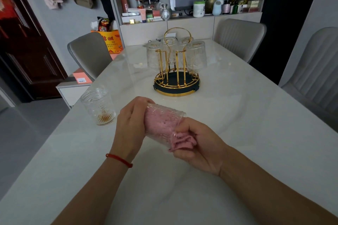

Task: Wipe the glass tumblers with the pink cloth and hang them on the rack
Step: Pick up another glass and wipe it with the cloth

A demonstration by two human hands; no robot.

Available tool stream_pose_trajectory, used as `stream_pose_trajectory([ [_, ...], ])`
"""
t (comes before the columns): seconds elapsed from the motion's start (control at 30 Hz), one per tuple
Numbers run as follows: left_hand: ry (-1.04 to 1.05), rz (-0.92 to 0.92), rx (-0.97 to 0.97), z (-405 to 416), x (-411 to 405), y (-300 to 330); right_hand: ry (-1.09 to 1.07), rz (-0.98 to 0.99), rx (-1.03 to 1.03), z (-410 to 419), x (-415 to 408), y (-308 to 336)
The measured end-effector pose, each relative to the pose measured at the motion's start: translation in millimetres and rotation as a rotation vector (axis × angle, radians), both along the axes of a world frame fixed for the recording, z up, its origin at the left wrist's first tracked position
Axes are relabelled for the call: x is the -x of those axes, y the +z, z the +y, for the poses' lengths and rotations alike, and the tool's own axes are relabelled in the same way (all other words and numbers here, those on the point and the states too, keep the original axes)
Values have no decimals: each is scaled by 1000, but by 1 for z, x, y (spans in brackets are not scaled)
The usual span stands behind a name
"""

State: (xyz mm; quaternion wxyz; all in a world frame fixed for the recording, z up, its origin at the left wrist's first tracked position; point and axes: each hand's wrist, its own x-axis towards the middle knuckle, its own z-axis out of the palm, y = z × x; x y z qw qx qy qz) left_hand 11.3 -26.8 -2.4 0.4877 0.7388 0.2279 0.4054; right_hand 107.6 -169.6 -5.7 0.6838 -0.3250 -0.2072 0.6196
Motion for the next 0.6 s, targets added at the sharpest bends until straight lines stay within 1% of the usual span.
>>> stream_pose_trajectory([
  [0.07,-33,95,204,2,2,1,9,-260,34,0,0,4],
  [0.17,-246,339,488,14,11,11,53,-522,64,-3,2,6],
  [0.2,-229,439,524,17,13,12,69,-588,61,-2,5,5],
  [0.23,-161,504,527,17,12,12,92,-619,54,-2,7,4],
  [0.27,-91,518,515,17,9,10,95,-621,56,0,8,3],
  [0.3,-38,497,514,14,7,9,92,-591,54,1,11,3],
  [0.37,-4,396,533,8,5,5,60,-514,59,2,14,4],
  [0.43,3,289,520,4,3,1,-26,-424,99,1,14,5],
  [0.47,15,236,483,3,2,-1,-80,-360,122,1,14,6],
  [0.53,32,121,413,-1,1,-2,-165,-158,153,0,12,7],
  [0.6,7,69,347,-2,0,-4,-182,52,135,1,11,9],
])
